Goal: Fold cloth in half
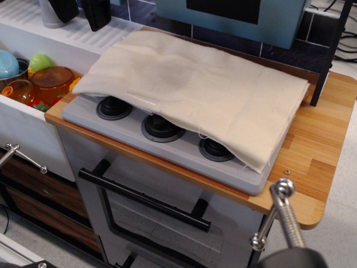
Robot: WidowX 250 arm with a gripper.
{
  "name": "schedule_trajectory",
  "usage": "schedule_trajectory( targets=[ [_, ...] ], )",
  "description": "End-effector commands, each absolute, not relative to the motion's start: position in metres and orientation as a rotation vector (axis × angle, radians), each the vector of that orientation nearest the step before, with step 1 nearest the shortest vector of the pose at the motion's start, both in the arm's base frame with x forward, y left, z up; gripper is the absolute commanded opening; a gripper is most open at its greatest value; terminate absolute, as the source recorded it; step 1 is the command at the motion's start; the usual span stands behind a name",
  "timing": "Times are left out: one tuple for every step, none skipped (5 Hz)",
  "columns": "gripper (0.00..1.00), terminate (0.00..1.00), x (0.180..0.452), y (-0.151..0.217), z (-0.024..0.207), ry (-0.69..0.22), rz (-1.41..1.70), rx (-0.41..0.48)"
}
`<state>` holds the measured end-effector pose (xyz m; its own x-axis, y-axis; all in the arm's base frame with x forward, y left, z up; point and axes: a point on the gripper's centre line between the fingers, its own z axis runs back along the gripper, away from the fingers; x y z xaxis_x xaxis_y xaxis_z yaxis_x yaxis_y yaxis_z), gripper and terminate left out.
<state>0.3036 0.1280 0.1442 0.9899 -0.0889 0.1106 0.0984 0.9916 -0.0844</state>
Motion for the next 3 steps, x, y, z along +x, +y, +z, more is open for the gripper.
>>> schedule_trajectory(
  targets=[
    [1.00,0.00,0.304,0.128,0.144,-0.107,-0.094,-0.090],
    [1.00,0.00,0.324,0.150,0.149,-0.110,-0.099,-0.126],
    [1.00,0.00,0.341,0.166,0.144,-0.102,-0.125,-0.146]
  ],
)
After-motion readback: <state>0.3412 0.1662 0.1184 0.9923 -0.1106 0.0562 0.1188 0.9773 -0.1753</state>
